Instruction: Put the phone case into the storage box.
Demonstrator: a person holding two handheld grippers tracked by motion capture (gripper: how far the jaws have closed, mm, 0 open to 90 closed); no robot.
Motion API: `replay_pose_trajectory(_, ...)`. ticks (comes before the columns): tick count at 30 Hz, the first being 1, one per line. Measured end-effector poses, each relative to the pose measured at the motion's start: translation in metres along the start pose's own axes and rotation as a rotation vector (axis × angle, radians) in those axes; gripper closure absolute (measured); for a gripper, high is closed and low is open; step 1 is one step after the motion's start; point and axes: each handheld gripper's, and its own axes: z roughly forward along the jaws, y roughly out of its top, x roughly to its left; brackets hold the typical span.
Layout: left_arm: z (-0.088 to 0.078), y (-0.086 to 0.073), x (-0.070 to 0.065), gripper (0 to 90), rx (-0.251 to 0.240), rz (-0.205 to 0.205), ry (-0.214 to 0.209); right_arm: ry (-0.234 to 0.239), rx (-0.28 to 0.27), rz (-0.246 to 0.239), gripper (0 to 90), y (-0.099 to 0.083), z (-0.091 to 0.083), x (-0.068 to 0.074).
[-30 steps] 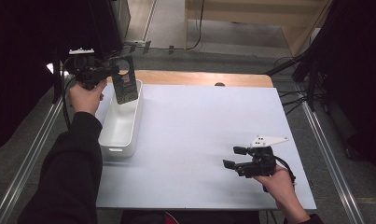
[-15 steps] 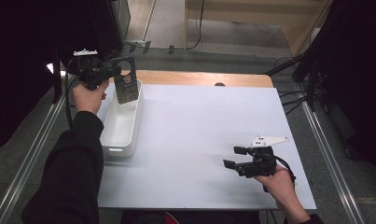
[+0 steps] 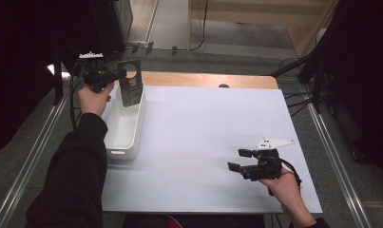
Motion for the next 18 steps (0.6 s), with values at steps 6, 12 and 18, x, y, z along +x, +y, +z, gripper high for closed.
replay_pose_trajectory(6,0.0034,-0.0032,0.0040,74.2,0.014,0.002,0.001,0.000,-0.002,-0.002,24.0,-0.0003,0.0000,-0.0009)
replay_pose_trajectory(12,0.0054,-0.0061,0.0099,73.9,0.014,-0.006,-0.022,0.001,-0.003,-0.001,24.0,0.0000,0.0003,-0.0008)
replay_pose_trajectory(18,0.0088,-0.0077,0.0103,73.8,0.012,0.010,-0.026,-0.001,-0.001,-0.001,24.0,-0.0001,0.0005,-0.0007)
